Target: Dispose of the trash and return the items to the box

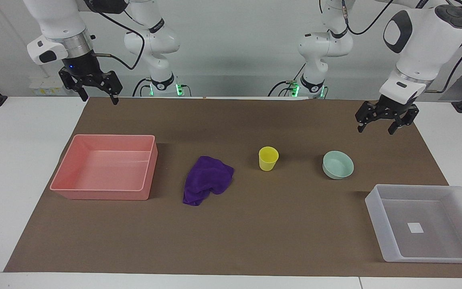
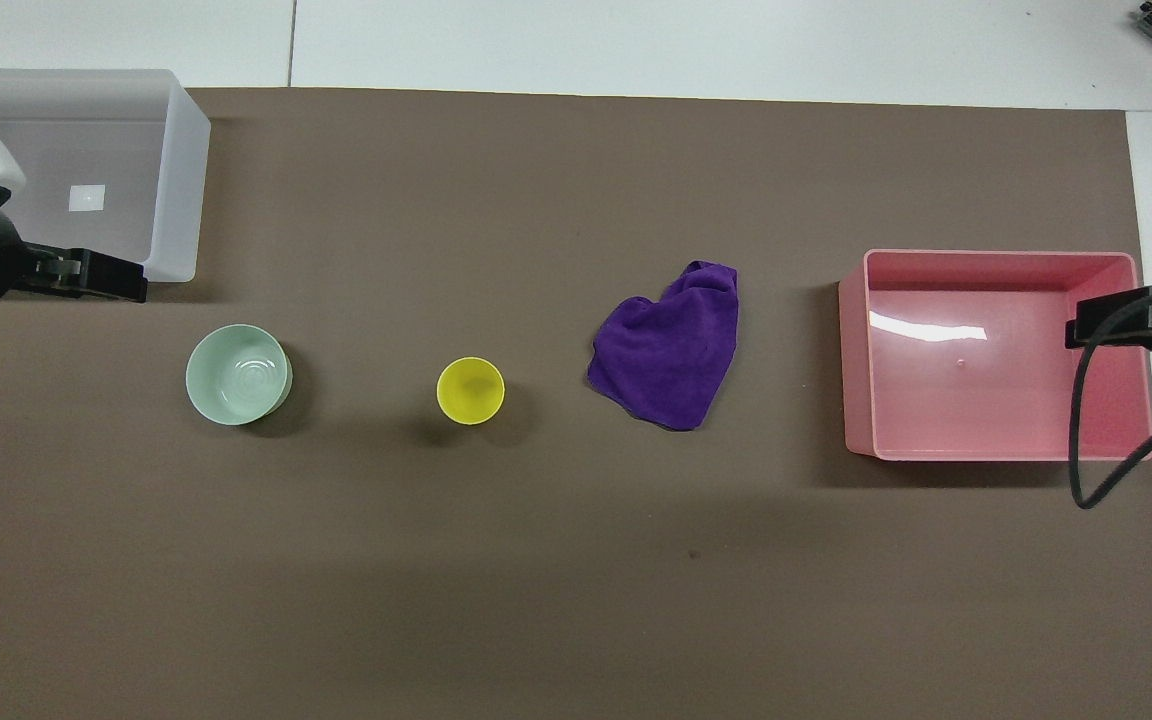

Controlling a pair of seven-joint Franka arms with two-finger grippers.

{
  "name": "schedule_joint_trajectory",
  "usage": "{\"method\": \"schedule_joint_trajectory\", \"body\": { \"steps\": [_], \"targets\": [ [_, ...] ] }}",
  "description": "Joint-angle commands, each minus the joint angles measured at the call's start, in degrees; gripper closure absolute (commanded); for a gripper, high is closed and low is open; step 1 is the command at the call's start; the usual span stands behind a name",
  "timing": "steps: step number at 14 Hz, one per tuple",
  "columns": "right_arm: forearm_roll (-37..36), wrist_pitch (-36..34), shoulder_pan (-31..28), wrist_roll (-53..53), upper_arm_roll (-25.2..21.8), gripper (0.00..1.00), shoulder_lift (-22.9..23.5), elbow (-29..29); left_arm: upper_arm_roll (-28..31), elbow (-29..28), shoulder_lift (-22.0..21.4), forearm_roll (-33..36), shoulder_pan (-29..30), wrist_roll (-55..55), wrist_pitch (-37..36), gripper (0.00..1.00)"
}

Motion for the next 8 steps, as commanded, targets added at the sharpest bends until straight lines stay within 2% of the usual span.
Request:
{"method": "schedule_joint_trajectory", "body": {
  "steps": [1,8],
  "targets": [
    [0.21,0.57,-0.28,-1.05,0.36,0.0,-1.06,-0.96,-0.59,-0.93,-1.01,1.06,0.68,0.18,-0.71,0.0],
    [0.3,0.57,-0.28,-1.22,0.36,0.0,-1.15,-1.14,-0.59,-3.03,-1.36,1.15,0.6,0.0,1.74,0.0]
  ]
}}
